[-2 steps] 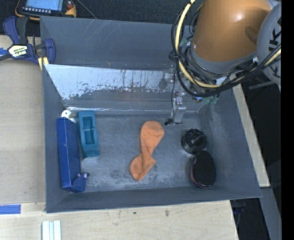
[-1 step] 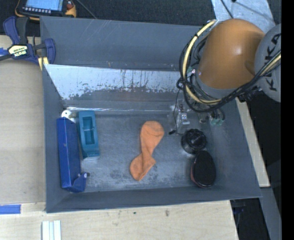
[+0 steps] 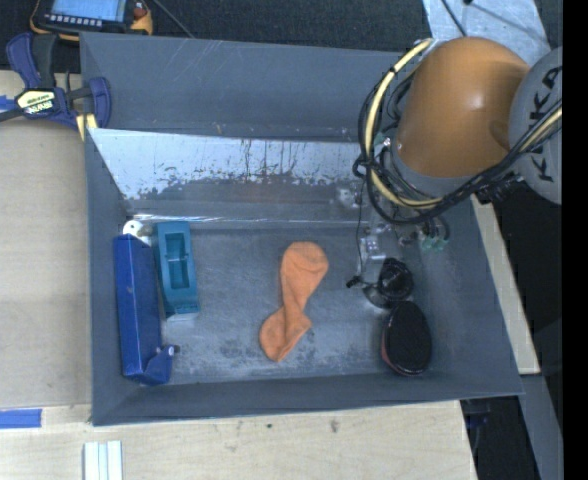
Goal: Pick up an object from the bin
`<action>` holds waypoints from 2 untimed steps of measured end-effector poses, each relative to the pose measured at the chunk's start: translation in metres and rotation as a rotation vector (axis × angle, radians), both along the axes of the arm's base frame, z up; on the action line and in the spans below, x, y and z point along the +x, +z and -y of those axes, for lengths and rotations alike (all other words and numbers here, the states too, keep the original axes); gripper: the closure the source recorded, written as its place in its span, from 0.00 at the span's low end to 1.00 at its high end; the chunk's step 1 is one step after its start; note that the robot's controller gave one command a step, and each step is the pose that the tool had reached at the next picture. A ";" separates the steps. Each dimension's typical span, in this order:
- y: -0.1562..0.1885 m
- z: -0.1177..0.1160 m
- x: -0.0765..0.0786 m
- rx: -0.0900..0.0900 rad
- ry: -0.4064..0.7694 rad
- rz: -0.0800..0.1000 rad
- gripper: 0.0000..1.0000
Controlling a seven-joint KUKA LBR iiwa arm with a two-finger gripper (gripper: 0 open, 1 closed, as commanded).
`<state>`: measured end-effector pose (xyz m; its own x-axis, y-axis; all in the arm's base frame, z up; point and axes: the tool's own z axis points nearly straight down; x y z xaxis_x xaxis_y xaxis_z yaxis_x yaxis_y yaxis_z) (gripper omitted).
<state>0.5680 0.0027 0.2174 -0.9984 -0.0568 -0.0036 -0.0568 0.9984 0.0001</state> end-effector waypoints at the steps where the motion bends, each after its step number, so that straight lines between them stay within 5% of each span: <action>1: 0.000 0.000 0.000 0.000 0.000 0.000 0.00; 2: -0.040 -0.018 0.027 0.000 -0.045 0.010 0.00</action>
Offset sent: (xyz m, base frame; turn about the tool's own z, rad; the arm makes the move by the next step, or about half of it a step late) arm 0.0422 0.0329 -0.0797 0.0754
